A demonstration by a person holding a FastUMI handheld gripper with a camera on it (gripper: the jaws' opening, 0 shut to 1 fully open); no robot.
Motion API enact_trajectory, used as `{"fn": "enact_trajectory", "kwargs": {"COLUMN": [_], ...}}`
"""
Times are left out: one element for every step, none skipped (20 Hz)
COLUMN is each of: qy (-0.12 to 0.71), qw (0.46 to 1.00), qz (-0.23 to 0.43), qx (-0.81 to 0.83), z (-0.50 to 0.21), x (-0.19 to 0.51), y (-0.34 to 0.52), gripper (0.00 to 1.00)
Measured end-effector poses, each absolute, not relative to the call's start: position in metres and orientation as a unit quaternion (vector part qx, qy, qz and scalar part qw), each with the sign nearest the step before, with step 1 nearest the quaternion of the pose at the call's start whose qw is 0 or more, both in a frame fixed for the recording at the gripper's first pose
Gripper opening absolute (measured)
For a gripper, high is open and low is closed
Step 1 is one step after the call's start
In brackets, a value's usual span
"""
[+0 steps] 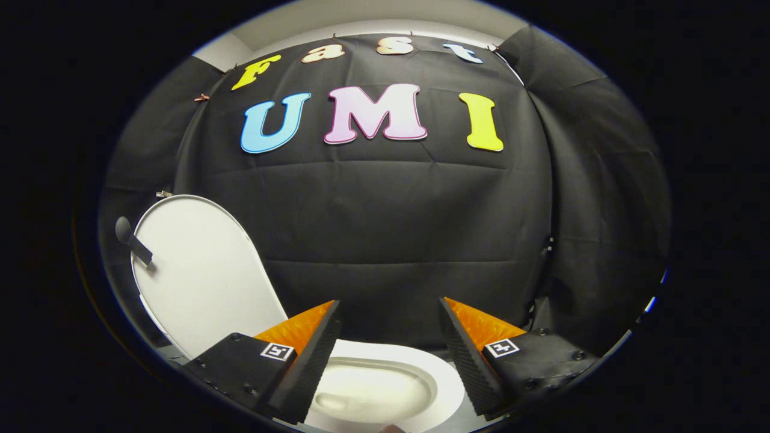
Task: Open the toilet lid.
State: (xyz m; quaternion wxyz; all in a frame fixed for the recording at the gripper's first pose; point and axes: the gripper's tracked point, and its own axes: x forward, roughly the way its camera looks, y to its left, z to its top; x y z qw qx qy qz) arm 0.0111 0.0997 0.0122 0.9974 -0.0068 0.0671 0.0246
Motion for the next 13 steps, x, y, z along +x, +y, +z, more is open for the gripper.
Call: {"fn": "enact_trajectory", "kwargs": {"qy": [0.066,0.065,0.066,0.069,0.07,0.072,0.071,0.069,0.068,0.07,0.073,0.074,0.076], "qw": [0.998,0.998,0.998,0.997,0.997,0.997,0.997,0.997,0.997,0.997,0.997,0.997,0.997], "qz": [0.022,0.021,0.02,0.02,0.02,0.021,0.023,0.022,0.023,0.024,0.024,0.024,0.023], "qx": [-0.004,0.001,0.007,0.011,0.013,0.013,0.014,0.012,0.011,0.011,0.013,0.016,0.018], "z": [0.0133,0.0137,0.0128,0.011,0.0096,0.0089,0.0091,0.0098,0.0104,0.0087,0.0069,0.0058,0.0051], "x": [0.0113,0.0119,0.0116,0.0109,0.0104,0.0099,0.0093,0.0092,0.0096,0.0097,0.0099,0.0101,0.0098], "y": [0.0973,0.0956,0.0951,0.0954,0.0957,0.0955,0.0965,0.0959,0.096,0.096,0.0959,0.0962,0.096], "gripper": [0.99,0.99,0.99,0.99,0.99,0.99,0.99,0.99,0.99,0.99,0.99,0.99,0.99]}}
